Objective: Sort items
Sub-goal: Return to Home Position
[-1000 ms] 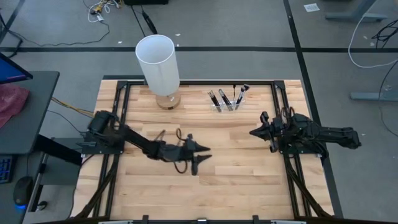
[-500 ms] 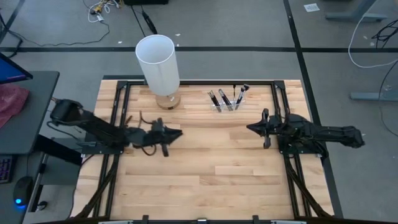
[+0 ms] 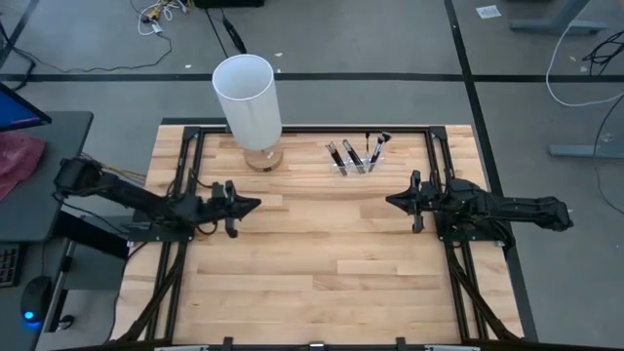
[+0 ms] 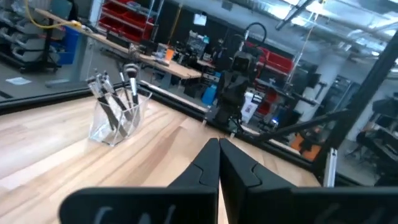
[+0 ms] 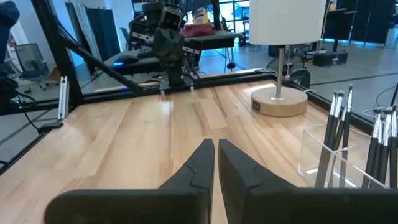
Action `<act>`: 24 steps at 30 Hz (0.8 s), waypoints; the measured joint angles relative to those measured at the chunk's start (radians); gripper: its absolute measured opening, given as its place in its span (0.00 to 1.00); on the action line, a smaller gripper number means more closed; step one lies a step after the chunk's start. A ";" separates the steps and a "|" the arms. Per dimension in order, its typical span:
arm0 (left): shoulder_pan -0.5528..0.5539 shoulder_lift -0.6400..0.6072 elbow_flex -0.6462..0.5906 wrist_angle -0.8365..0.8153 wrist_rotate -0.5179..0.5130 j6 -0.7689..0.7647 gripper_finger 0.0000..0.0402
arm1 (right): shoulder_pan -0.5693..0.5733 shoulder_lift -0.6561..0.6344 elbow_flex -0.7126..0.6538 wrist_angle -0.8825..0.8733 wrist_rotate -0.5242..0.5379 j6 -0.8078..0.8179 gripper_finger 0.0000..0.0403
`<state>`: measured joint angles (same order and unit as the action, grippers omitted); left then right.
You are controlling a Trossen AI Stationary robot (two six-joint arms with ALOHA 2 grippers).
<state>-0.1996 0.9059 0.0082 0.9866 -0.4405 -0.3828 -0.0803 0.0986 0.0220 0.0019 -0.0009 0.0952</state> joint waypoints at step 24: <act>0.249 -0.486 -0.001 -0.499 0.217 0.103 0.00 | 0.000 0.000 0.000 0.004 0.000 0.000 0.07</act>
<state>0.0494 0.4199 0.0074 0.4877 -0.2231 -0.2800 -0.0803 0.0986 0.0219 0.0059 -0.0006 0.0948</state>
